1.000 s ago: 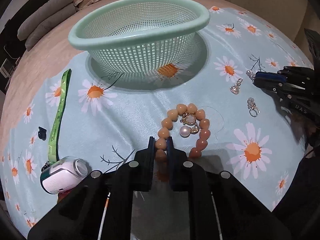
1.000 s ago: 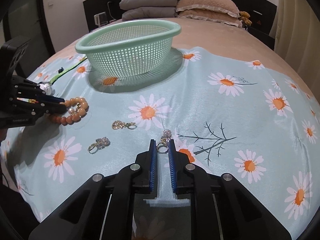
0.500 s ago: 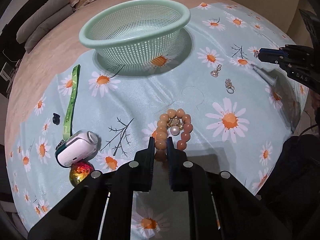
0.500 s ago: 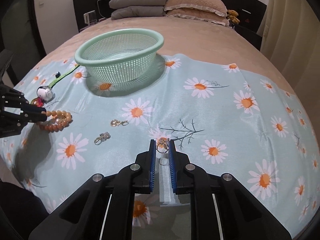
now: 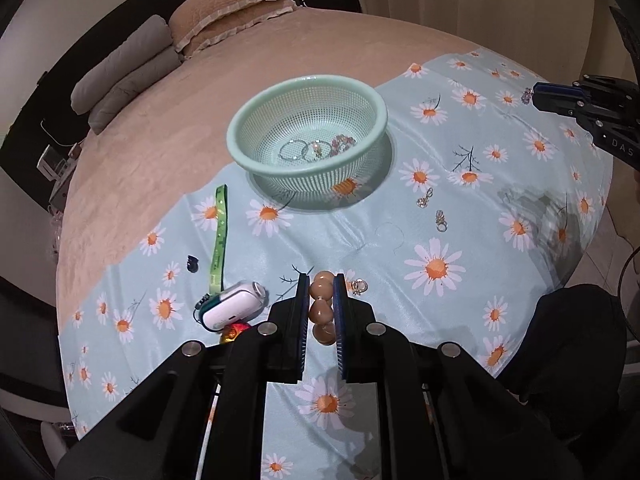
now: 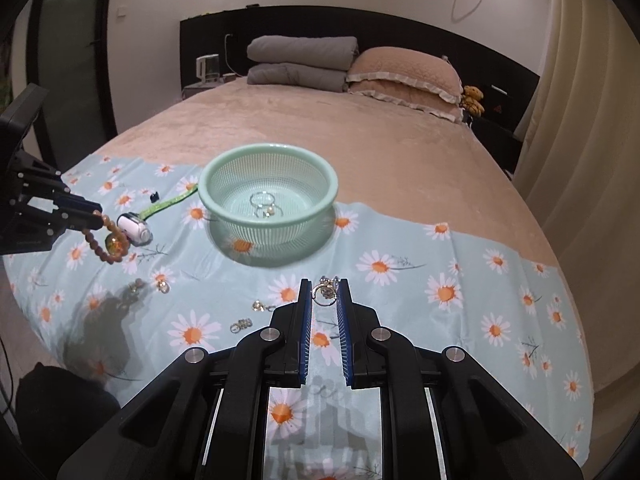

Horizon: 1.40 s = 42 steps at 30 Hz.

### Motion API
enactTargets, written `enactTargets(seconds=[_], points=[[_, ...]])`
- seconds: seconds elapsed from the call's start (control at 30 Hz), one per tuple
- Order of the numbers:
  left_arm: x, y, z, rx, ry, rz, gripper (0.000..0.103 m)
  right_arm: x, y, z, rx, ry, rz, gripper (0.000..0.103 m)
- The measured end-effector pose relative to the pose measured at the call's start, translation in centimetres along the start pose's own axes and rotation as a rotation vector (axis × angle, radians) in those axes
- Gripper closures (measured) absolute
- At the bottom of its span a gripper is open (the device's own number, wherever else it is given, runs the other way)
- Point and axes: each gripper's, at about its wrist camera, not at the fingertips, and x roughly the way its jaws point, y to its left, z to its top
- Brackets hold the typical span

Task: Organize jewelry
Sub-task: 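Lift the peach bracelet with the left tool while the right tool lifts the ring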

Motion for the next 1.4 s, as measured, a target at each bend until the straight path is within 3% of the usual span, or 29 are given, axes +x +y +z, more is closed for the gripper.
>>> enactTargets(seconds=[0.2, 0.53, 1.0, 1.4], points=[[-3.4, 0.0, 2.7, 0.057, -0.083, 0.078, 0.091, -2.4, -0.9, 2.2, -0.006, -0.071, -0.003, 0.091], [-3.8, 1.4, 7.2, 0.085, -0.138, 0.092, 0.091, -1.2, -1.9, 5.6, -0.047, -0.106, 0.005, 0.091], [5.3, 3.8, 12.3, 0.082, -0.098, 0.030, 0.091, 8.8, -0.2, 10.0, -0.088, -0.080, 0.103, 0.091], [12.8, 4.4, 13.7, 0.096, -0.025, -0.015, 0.091, 15.9, 0.9, 10.4, -0.095, -0.032, 0.162, 0.091]])
